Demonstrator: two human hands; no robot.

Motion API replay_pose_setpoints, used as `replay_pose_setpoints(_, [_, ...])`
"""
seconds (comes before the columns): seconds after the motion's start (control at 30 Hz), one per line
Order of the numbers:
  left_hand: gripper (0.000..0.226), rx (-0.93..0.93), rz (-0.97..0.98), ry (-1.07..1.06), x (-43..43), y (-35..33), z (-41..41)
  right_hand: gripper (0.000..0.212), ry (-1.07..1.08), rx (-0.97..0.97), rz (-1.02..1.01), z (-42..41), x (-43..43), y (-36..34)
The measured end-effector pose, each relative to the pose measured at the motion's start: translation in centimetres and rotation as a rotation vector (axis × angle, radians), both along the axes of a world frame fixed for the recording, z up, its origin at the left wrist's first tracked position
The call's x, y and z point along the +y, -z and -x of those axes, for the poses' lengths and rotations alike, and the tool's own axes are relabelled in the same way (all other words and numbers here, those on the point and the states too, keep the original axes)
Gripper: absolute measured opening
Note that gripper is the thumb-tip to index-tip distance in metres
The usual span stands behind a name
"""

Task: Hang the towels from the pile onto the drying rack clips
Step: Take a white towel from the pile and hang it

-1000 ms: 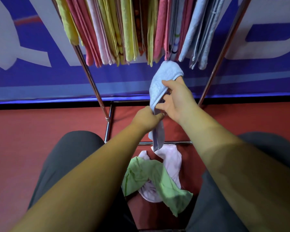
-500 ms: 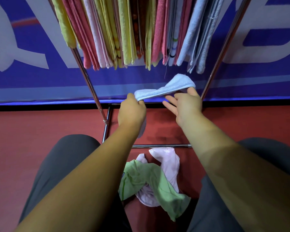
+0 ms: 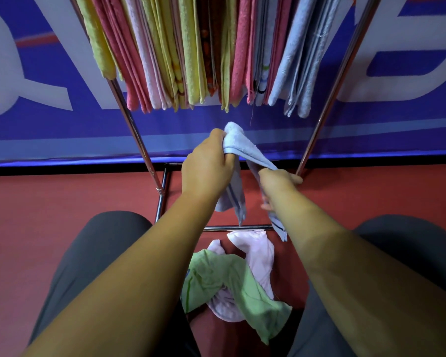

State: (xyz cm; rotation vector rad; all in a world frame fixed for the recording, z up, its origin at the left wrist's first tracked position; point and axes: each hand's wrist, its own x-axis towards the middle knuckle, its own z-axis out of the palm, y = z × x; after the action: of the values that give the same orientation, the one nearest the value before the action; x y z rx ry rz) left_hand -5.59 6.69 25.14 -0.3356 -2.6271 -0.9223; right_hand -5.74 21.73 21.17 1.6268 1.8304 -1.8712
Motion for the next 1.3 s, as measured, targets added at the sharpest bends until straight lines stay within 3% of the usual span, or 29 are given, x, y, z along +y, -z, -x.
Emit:
replay_pose_setpoints(0.1, [0.019, 0.004, -0.006, -0.012, -0.5, -0.2, 0.2, 0.067, -0.235, -0.042, -0.372, -0.6, -0.2, -0.1])
replay_pose_setpoints(0.3, [0.025, -0.009, 0.060, -0.100, -1.3, -0.3, 0.9, 0.053, -0.517, 0.292, -0.617, -0.5, -0.2, -0.5])
replay_pose_setpoints(0.5, [0.029, -0.109, 0.244, -0.158, -2.6, 1.4, 2.3, 0.030, -0.510, 0.522, -0.574, -1.0, -0.6, -2.2])
replay_pose_setpoints(0.57, [0.034, -0.132, 0.260, -0.126, -2.3, 2.2, 2.4, 0.030, -0.498, 0.579, -0.546, -1.0, -0.8, -2.4])
replay_pose_setpoints(0.67, [0.046, -0.169, 0.257, -0.037, -1.2, 3.2, 2.1, 0.056, -0.485, 0.594, -0.512, -0.9, -0.9, -2.5])
replay_pose_setpoints(0.73, [0.053, -0.192, 0.244, 0.020, -0.2, 3.7, 1.6, 0.051, -0.495, 0.610, -0.517, -0.9, -1.2, -2.7])
replay_pose_setpoints(0.77, [0.053, -0.204, 0.212, 0.040, 0.4, 3.9, 1.3, 0.039, -0.497, 0.628, -0.520, -1.0, -1.3, -2.8])
replay_pose_setpoints(0.8, [0.050, -0.212, 0.163, 0.058, 0.9, 4.1, 0.9, 0.025, -0.493, 0.652, -0.514, -1.0, -1.4, -2.6])
replay_pose_setpoints(0.83, [0.044, -0.211, 0.106, 0.077, 1.5, 4.2, 0.7, 0.025, -0.487, 0.671, -0.502, -1.1, -1.6, -2.6])
replay_pose_setpoints(0.93, [0.030, -0.219, 0.004, 0.130, 2.6, 4.5, 0.2, 0.045, -0.491, 0.632, -0.468, -1.1, -1.7, -2.5])
replay_pose_setpoints(1.1, [0.024, -0.307, 0.006, 0.089, 2.9, 5.0, 0.2, 0.047, -0.537, 0.598, -0.560, -1.4, -1.5, -2.4])
replay_pose_setpoints(1.3, [0.015, -0.321, 0.008, 0.002, 2.1, 4.2, 0.3, 0.020, -0.527, 0.548, -0.720, -1.6, -0.7, -2.2])
